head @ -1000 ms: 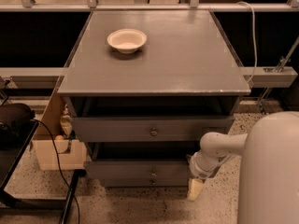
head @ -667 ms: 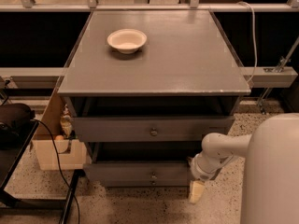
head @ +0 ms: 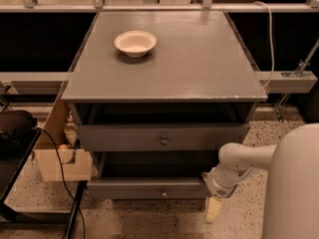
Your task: Open middle drawer
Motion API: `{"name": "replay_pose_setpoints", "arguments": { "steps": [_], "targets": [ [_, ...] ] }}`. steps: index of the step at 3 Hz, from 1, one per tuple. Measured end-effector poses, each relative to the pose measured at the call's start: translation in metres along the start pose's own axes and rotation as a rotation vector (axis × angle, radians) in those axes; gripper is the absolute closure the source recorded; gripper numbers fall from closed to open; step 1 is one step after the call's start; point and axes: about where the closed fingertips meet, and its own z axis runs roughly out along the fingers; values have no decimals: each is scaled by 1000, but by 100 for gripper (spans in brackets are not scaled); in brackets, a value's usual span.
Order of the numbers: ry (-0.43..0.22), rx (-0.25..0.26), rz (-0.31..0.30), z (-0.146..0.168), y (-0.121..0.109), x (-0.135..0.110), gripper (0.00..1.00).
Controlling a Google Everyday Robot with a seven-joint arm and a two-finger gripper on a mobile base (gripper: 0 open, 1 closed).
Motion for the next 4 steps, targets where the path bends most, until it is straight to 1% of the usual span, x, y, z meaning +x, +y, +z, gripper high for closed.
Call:
{"name": "replay_pose_setpoints", "arguments": {
  "steps": [1,2,3,4],
  "targets": [
    [5,-62,35,-7,25,14,0],
    [5,-57,33,-8,25,14,0],
    [6,-33,24,-10,24,12,0],
    [-10,40,-28,-21,22,2,0]
  ]
}}
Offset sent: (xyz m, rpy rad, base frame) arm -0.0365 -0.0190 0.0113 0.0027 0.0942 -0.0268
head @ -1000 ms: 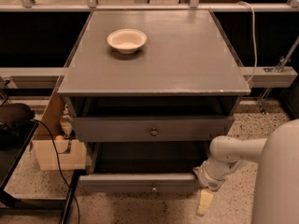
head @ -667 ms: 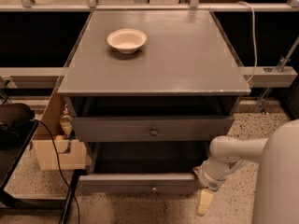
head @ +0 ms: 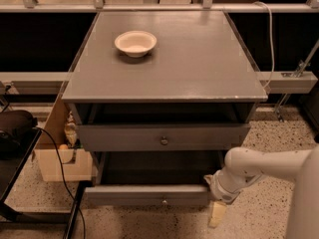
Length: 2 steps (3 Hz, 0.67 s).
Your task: Open middle drawer
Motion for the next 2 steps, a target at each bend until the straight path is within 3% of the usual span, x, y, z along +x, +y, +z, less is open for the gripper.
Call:
{"name": "replay_pose_setpoints", "arguments": {
  "steps": [1,2],
  "targets": [
    [-49,65,-64,-9,-2,-5,0],
    [-144,120,-115,-14,-7,0,0]
  ]
}}
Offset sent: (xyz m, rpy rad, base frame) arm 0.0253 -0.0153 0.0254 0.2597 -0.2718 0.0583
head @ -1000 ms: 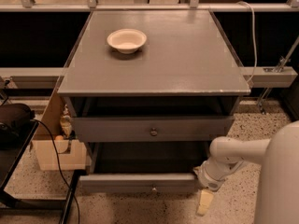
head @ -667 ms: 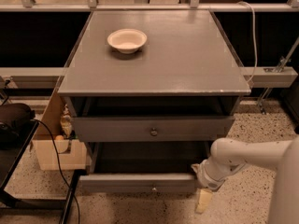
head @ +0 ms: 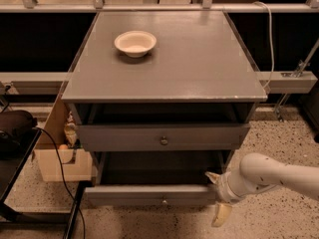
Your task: Open middle drawer
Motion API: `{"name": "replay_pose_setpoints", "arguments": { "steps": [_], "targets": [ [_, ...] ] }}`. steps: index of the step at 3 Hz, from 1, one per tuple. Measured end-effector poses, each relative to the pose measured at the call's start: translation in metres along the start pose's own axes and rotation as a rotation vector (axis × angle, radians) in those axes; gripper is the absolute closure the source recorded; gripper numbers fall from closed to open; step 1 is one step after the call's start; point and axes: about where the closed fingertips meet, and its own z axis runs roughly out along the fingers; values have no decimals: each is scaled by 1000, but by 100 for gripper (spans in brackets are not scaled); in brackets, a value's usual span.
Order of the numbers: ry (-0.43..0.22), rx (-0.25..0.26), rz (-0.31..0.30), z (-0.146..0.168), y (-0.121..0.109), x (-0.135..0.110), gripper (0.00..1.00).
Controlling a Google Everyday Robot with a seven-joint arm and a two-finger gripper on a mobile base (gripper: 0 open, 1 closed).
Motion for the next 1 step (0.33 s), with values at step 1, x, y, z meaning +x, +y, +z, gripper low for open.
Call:
{"name": "replay_pose_setpoints", "arguments": {
  "steps": [1],
  "targets": [
    [0,0,0,0,0,0,0]
  ]
}}
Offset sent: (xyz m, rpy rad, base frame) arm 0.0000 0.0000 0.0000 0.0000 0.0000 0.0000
